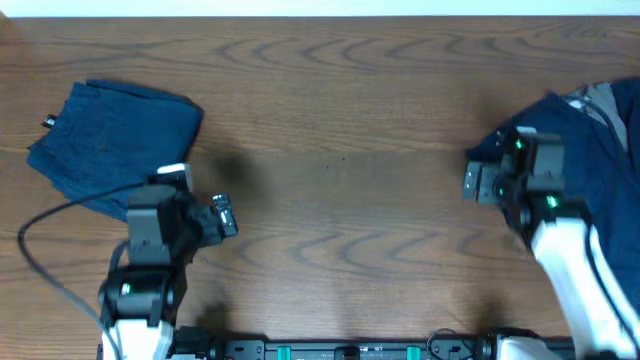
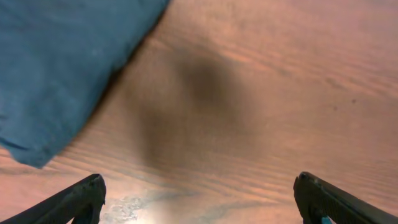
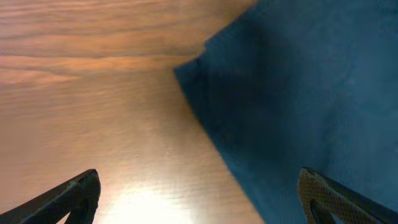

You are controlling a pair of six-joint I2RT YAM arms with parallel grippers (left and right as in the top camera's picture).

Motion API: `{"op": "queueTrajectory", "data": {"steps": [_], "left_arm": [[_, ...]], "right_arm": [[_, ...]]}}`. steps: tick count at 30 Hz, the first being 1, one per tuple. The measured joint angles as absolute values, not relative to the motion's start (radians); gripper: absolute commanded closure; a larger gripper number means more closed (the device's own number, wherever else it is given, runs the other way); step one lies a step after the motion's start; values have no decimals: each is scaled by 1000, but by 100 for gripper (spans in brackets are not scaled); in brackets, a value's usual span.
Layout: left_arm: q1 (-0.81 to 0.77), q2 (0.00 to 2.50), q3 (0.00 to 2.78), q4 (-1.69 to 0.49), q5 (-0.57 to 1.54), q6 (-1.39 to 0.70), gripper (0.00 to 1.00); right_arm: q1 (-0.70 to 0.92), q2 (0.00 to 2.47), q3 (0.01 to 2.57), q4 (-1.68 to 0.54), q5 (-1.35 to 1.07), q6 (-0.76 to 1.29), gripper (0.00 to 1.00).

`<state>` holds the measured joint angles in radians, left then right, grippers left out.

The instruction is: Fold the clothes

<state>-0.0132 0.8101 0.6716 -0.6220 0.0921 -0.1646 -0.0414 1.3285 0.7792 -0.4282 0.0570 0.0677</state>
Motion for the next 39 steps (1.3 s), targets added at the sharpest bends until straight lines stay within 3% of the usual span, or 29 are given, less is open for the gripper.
{"op": "queueTrajectory", "data": {"steps": [9,11,18,20,27,39], "left_arm": [[-13,945,672,-628,117,-171,2],[-13,953,672,-629,121,-174,2],[-13,956,672,-628,125,-180,2],[-13,956,672,-628,125,-180,2],[-13,956,672,-628,125,-180,2],[-13,956,672,-619,125,-180,2]], "right_arm": [[-49,1667,790,-244,198,68,19],[-49,1695,799,-218,215,72,27],[-49,1765,833,-155,257,76,88],[-52,1772,835,-154,266,84,99],[-83,1715,835,-236,263,119,99],[-91,1214,1059,-376,195,102,99]]}}
